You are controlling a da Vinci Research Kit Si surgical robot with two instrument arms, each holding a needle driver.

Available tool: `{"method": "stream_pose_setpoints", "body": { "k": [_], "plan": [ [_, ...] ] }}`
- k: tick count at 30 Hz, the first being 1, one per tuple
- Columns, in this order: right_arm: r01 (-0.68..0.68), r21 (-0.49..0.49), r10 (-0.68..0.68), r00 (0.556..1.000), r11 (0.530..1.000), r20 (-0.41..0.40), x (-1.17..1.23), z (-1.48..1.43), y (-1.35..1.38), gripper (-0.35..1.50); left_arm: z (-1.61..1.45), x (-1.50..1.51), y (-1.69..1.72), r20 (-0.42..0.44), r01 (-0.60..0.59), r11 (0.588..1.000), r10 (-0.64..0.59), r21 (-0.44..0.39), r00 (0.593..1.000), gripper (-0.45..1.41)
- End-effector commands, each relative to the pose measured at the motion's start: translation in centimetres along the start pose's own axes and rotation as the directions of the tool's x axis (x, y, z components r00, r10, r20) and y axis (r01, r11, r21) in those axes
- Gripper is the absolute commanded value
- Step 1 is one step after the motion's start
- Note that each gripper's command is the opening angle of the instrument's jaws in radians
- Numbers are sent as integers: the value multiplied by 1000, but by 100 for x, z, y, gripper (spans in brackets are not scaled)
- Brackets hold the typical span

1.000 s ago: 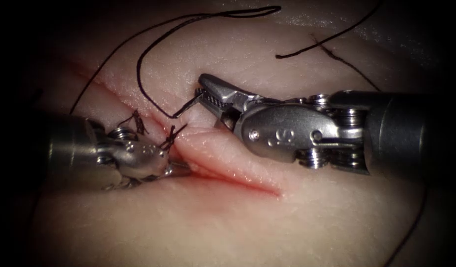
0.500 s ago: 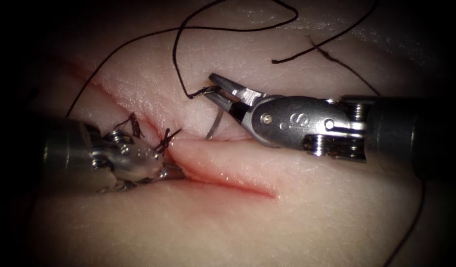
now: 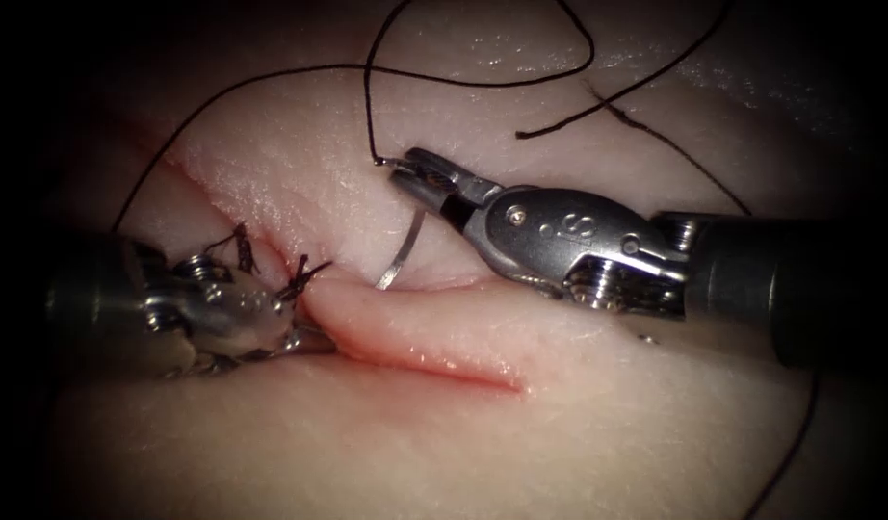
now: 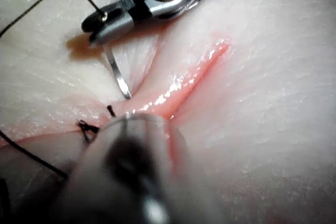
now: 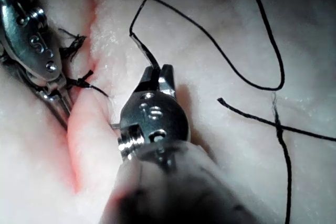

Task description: Wound Closure

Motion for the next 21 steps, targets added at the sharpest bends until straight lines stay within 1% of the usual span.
{"method": "stream_pose_setpoints", "body": {
  "k": [1,6,9,12,15,18,20,21],
  "plan": [
    [5,13,-5,1000,1000,-1,0,9,-7,-35,8,1,2,0,-1,1000,1,-1,1000,-28],
    [-28,45,28,1000,999,7,-1,11,-20,-35,8,-1,2,0,-3,1000,3,-1,1000,-32],
    [-97,66,96,995,993,18,-10,15,-29,-35,8,-1,2,-1,-3,1000,3,-1,1000,-32],
    [-171,73,170,985,983,23,-17,15,-31,-35,8,-2,1,-1,-4,1000,4,-1,1000,-32],
    [-267,85,267,964,960,7,-22,12,-33,-35,7,-2,1,-1,-5,1000,5,-2,1000,-33],
    [-327,101,330,944,939,-5,-25,13,-39,-35,8,-2,1,-1,-4,1000,4,-2,1000,-35],
    [-394,117,398,917,912,-13,-30,16,-45,-35,8,-2,1,-1,-4,1000,4,-1,1000,-35],
    [-407,121,412,911,905,-15,-32,17,-47,-35,8,-2,1,-1,-4,1000,4,-1,1000,-35]
  ]
}}
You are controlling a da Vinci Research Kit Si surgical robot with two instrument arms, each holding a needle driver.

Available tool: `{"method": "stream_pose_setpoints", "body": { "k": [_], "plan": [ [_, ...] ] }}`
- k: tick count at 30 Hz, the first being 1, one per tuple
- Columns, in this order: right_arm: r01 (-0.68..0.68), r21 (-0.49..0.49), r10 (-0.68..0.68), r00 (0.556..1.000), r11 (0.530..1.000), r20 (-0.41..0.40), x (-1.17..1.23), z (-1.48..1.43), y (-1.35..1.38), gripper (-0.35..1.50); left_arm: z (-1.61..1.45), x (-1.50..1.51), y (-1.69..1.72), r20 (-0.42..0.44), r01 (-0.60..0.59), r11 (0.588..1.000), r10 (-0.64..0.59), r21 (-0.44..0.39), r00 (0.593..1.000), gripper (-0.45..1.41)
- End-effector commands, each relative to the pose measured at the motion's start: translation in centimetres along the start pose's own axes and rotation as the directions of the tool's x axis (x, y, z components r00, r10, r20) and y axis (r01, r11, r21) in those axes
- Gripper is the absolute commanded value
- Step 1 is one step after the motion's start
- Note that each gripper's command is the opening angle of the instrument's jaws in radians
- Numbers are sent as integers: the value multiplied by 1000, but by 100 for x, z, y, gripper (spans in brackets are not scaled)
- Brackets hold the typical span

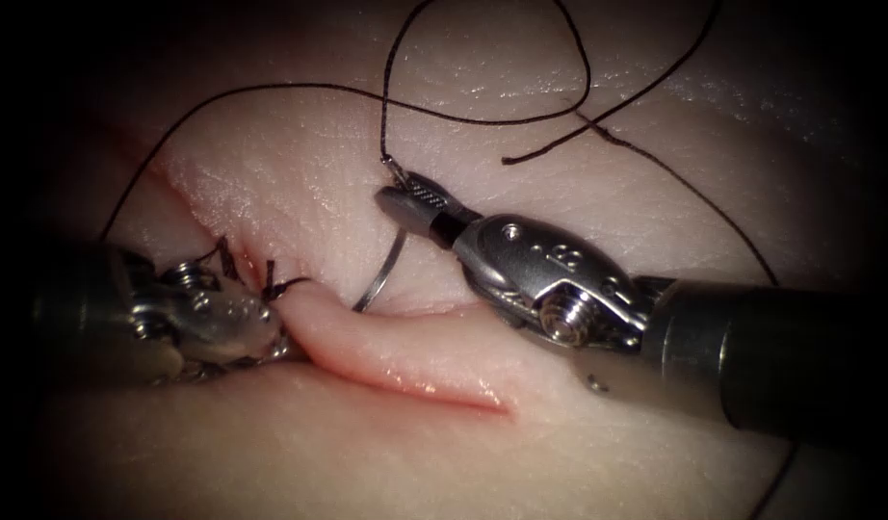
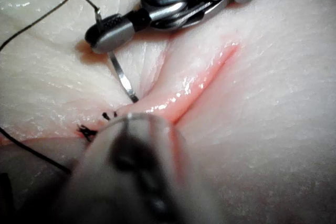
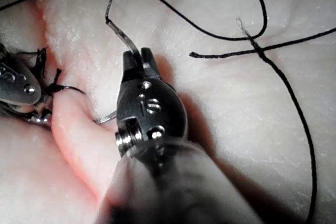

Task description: Wound Closure

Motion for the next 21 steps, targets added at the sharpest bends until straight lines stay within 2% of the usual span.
{"method": "stream_pose_setpoints", "body": {
  "k": [1,15,21],
  "plan": [
    [-31,14,31,1000,999,-2,-9,11,-5,-35,8,1,3,0,0,1000,0,-1,1000,-35],
    [-162,116,164,986,980,-5,-15,20,-34,-35,10,1,3,2,1,1000,-1,2,1000,-37],
    [-291,182,297,955,939,-6,-20,24,-49,-35,10,1,3,2,1,1000,-1,2,1000,-38]
  ]
}}
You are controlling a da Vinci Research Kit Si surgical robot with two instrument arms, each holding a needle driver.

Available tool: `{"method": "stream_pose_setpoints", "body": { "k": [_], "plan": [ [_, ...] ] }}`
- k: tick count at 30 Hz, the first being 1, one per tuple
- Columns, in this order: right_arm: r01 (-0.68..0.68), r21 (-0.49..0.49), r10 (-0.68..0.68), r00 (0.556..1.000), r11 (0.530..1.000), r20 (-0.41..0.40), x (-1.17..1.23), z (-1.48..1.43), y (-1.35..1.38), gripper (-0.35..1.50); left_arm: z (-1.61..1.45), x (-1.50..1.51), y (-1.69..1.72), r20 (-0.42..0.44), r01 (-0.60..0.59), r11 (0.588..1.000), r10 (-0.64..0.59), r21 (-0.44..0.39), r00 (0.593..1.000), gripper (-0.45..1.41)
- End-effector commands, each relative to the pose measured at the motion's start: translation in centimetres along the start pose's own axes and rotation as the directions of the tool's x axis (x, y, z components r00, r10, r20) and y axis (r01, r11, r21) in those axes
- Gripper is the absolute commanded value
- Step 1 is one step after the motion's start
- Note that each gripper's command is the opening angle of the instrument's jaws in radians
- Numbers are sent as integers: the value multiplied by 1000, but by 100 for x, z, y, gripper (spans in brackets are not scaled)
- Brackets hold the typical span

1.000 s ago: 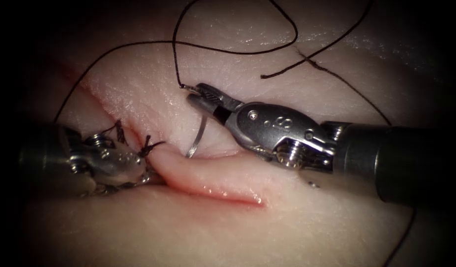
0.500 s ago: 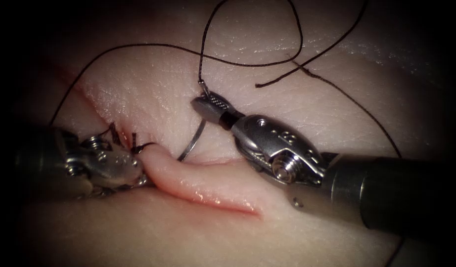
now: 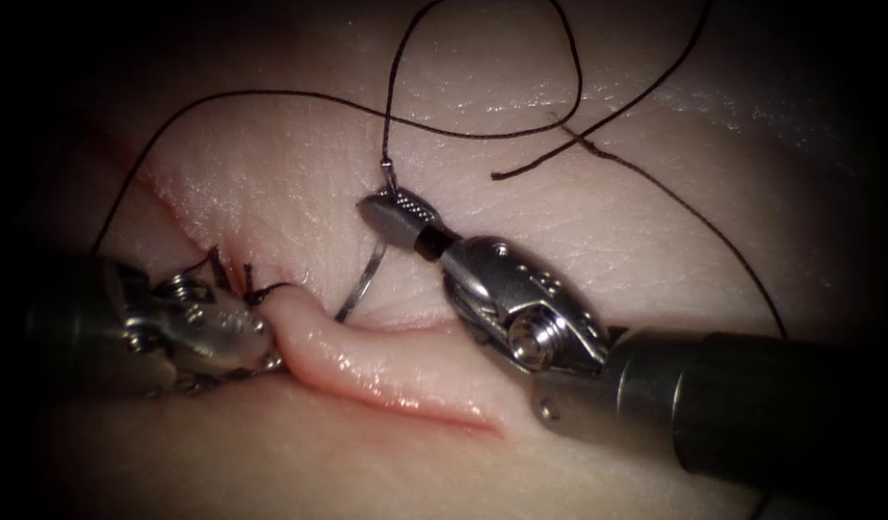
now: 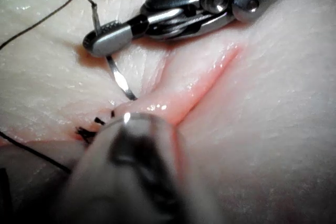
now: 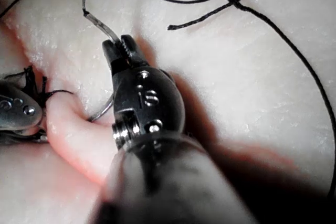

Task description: Wound Closure

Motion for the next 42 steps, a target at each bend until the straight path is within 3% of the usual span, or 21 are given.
{"method": "stream_pose_setpoints", "body": {
  "k": [1,7,17,24,27,30,32,34,37,42],
  "plan": [
    [-15,11,15,1000,1000,3,-5,9,-4,-35,8,1,3,0,-1,1000,1,-1,1000,-38],
    [-121,62,121,993,991,9,-9,12,-13,-35,8,1,3,0,-1,1000,1,-1,1000,-38],
    [-250,142,238,967,958,93,-17,24,-52,-35,8,1,2,0,-1,1000,1,-1,1000,-38],
    [-361,132,352,932,923,87,-13,22,-55,-35,9,1,3,0,-1,1000,1,0,1000,-40],
    [-449,113,444,894,887,64,-11,21,-49,-35,9,1,2,0,-1,1000,1,0,1000,-40],
    [-576,99,573,817,811,61,-6,17,-39,-35,9,1,2,0,-1,1000,1,0,1000,-40],
    [-595,104,592,804,797,62,-6,14,-35,-35,9,1,2,0,-1,1000,1,0,1000,-40],
    [-644,124,642,764,755,65,-7,12,-34,-35,9,1,2,0,-1,1000,1,0,1000,-40],
    [-712,178,705,700,679,109,-8,17,-48,-35,9,1,2,0,-1,1000,1,0,1000,-40],
    [-734,222,719,676,641,161,-7,23,-85,-35,10,0,2,-1,-1,1000,1,1,1000,-42]
  ]
}}
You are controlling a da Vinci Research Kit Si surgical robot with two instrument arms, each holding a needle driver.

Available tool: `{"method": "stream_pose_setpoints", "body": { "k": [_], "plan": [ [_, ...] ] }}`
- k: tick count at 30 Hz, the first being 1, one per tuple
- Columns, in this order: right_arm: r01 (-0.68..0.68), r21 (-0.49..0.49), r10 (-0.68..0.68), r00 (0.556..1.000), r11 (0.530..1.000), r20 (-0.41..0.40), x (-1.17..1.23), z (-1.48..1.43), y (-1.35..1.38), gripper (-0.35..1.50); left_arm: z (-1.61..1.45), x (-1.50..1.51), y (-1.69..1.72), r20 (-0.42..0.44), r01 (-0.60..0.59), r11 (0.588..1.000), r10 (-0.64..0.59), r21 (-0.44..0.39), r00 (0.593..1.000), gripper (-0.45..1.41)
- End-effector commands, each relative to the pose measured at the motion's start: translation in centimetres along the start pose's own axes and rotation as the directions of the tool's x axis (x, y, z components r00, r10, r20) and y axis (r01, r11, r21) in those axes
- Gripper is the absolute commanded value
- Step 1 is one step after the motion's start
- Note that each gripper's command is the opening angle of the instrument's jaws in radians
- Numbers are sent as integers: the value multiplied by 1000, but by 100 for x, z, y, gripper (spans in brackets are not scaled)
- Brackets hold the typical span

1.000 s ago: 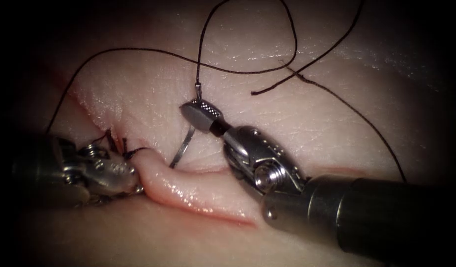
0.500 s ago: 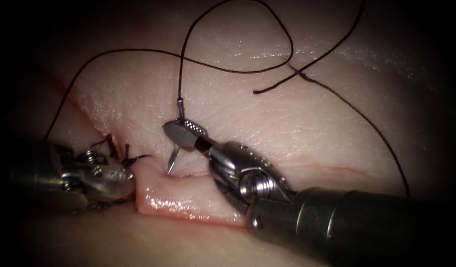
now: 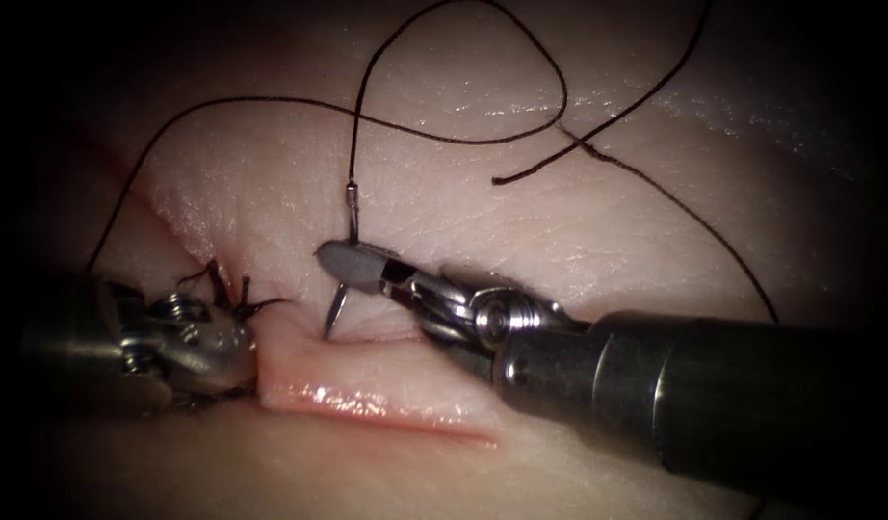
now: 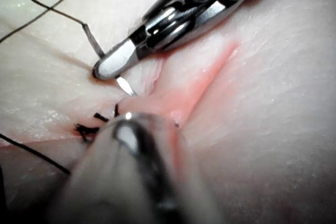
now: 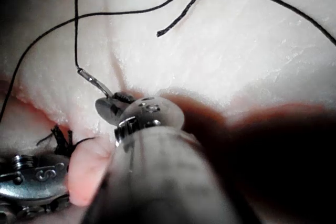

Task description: Wound Closure

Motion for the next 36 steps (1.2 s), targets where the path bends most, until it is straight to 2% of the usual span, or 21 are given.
{"method": "stream_pose_setpoints", "body": {
  "k": [1,7,13,16,17,18,21,24,25,26,28,30,31,36],
  "plan": [
    [0,12,0,1000,1000,9,-5,10,-4,-35,9,1,3,0,0,1000,0,-1,1000,-42],
    [-5,17,5,1000,1000,2,0,5,-8,-35,9,1,3,0,0,1000,0,2,1000,-42],
    [-4,-19,2,998,1000,-70,19,-8,2,-35,9,1,3,0,0,1000,0,2,1000,-42],
    [-5,-21,2,990,1000,-144,32,-17,6,-35,9,1,3,0,0,1000,0,2,1000,-42],
    [-5,-21,1,987,1000,-163,37,-18,7,-23,9,1,3,0,0,1000,0,2,1000,-42],
    [25,-27,-29,982,999,-184,44,-20,8,31,9,1,3,0,0,1000,0,2,1000,-42],
    [81,-43,-89,965,996,-248,65,-28,10,123,5,2,3,2,0,1000,0,-2,1000,-40],
    [190,-78,-204,940,979,-272,88,-45,9,132,-7,7,0,-3,6,1000,-6,-17,1000,-37],
    [269,-128,-294,917,955,-270,102,-57,7,133,-14,9,-1,-20,-1,1000,1,-13,1000,-37],
    [290,-153,-322,908,945,-267,107,-62,6,137,-17,9,-2,-28,-8,1000,8,-14,1000,-38],
    [436,-283,-499,840,854,-213,130,-85,-2,142,-26,9,-3,-47,-19,999,17,-28,999,-43],
    [517,-342,-591,790,785,-162,140,-96,-8,142,-31,7,-3,-54,-39,999,37,-33,998,-45],
    [568,-381,-647,753,730,-118,148,-106,-15,140,-34,7,-3,-64,-64,997,62,-36,996,-45],
    [665,-434,-744,668,607,-17,162,-128,-27,132,-42,4,-6,-100,-144,988,139,-50,985,-45]
  ]
}}
